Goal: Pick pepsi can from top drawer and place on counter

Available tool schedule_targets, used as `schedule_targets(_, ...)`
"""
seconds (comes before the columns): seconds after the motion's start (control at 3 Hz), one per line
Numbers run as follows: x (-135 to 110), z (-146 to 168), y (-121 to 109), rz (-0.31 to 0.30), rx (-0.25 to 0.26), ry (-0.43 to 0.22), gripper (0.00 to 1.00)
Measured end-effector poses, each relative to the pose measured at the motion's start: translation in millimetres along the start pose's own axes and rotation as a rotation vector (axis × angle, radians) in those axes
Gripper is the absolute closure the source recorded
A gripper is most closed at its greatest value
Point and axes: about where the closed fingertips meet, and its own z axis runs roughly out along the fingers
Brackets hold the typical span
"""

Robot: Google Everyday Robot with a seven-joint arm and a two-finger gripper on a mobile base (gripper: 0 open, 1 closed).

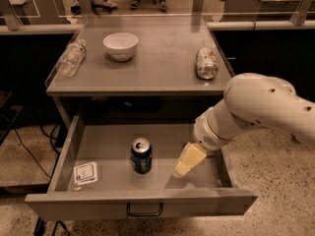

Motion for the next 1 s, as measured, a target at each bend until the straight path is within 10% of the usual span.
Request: schedule_targets(1.0, -13, 28, 12, 0.042, -0.052, -0.119, 0.0)
